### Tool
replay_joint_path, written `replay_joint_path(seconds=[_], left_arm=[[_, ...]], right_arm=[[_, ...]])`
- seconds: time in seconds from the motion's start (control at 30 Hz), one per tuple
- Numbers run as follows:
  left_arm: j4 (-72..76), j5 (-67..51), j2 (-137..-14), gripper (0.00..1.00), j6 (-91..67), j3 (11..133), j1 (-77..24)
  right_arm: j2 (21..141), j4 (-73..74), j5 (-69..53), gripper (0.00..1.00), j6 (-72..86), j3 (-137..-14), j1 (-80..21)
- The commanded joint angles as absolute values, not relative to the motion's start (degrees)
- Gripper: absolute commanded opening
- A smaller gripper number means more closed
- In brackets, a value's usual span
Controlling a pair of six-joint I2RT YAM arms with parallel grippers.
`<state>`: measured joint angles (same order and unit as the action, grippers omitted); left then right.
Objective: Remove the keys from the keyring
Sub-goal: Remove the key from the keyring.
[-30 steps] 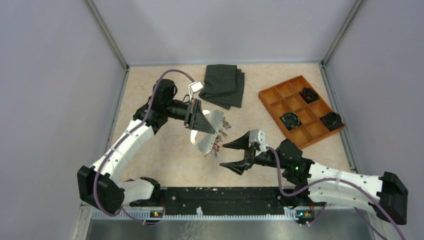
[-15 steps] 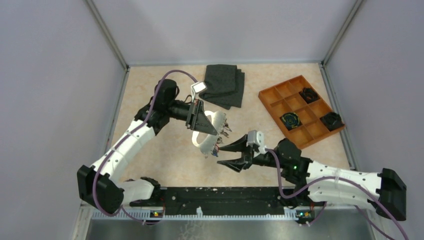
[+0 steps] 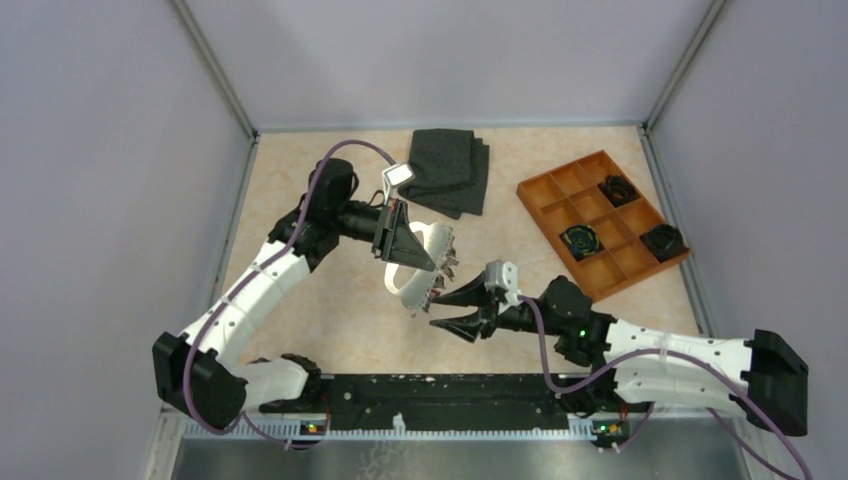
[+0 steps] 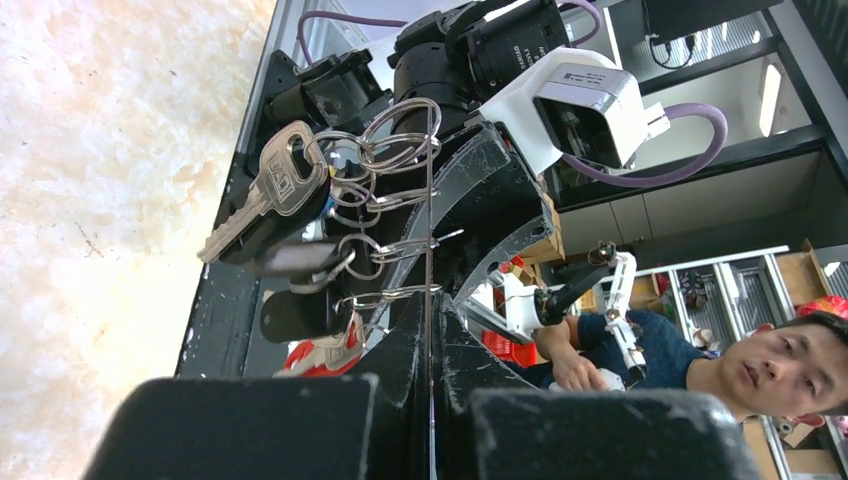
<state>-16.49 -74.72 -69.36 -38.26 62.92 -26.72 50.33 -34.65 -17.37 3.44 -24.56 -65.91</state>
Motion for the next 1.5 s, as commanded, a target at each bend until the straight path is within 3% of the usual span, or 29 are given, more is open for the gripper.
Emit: replay_joint_path(seconds=[0.0,1.47], left_arm=[[-13.84,-75.52,-67.18,0.00,-39.93,65.80,-27.10],[-11.16,-74.80,-67.08,0.00,-41.92,65.30,-28.64]], right_arm=[[50.94,-38.23,-17.13,0.42,2.92,-27.34,-66.71],[56.50,-45.79,-14.75,0.35,3.96,-27.27,-66.65]])
